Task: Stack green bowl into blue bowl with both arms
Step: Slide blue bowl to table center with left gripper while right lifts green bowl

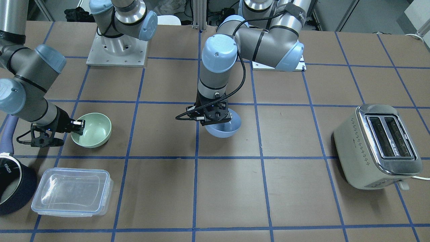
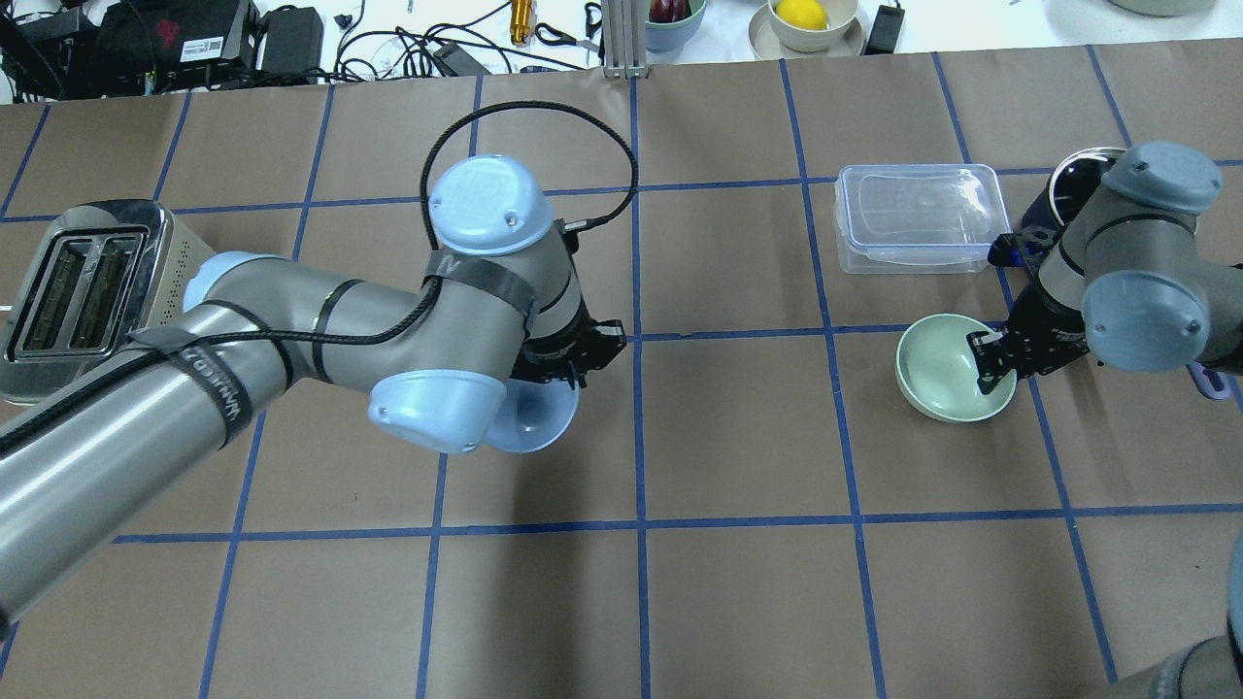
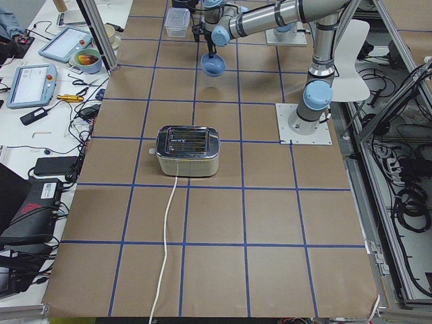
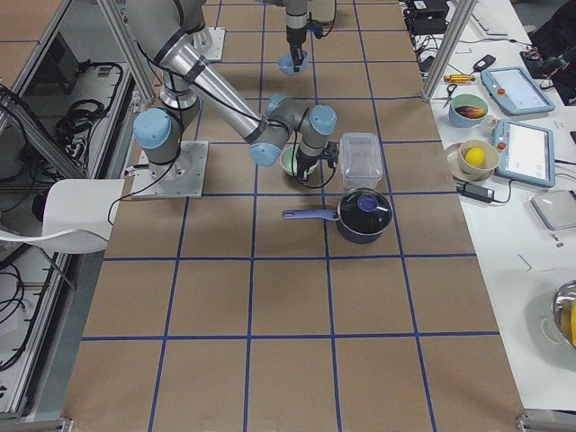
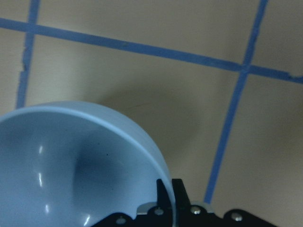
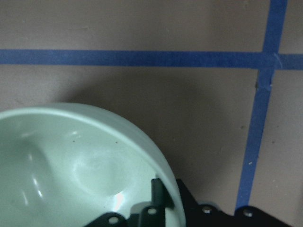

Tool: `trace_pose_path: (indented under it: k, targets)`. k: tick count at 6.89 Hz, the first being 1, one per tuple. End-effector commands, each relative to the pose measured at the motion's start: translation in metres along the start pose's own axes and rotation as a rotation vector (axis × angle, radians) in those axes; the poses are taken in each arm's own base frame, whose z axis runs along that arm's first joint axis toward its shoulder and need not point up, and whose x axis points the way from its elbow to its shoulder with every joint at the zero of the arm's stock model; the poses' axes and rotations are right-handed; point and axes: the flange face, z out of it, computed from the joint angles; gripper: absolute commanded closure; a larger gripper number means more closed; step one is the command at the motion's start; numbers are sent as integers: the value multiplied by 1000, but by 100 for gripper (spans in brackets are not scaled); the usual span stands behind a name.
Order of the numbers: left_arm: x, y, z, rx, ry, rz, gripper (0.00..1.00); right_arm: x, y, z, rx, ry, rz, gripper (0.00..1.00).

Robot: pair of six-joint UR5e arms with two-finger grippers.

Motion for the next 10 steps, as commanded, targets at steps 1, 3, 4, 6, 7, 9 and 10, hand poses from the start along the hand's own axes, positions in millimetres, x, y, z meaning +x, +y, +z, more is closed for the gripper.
trace_pose_path:
  k: [1, 3, 4, 6, 7, 9, 10]
  targets:
    - [47, -19, 35, -5, -7, 7, 100, 6, -15, -35, -8, -6, -2, 100]
    - [56, -24, 58, -18, -19, 13, 100, 6, -32, -84, -31, -87, -2, 100]
    - [58, -27, 59, -17, -18, 24, 89, 3, -36, -95, -27, -123, -2, 100]
    - [65, -36, 11, 82, 9, 86, 32, -11, -39, -97, -22, -141, -18, 100]
    - [61, -40, -3, 87, 10, 85, 0, -15, -40, -98, -9, -169, -14, 100]
    - [11, -66, -61, 80, -3, 221, 0, -42, -45, -110, 0, -186, -34, 100]
    - [-25, -75, -99, 60, -22, 269, 0, -89, -54, -124, 11, -162, -4, 100]
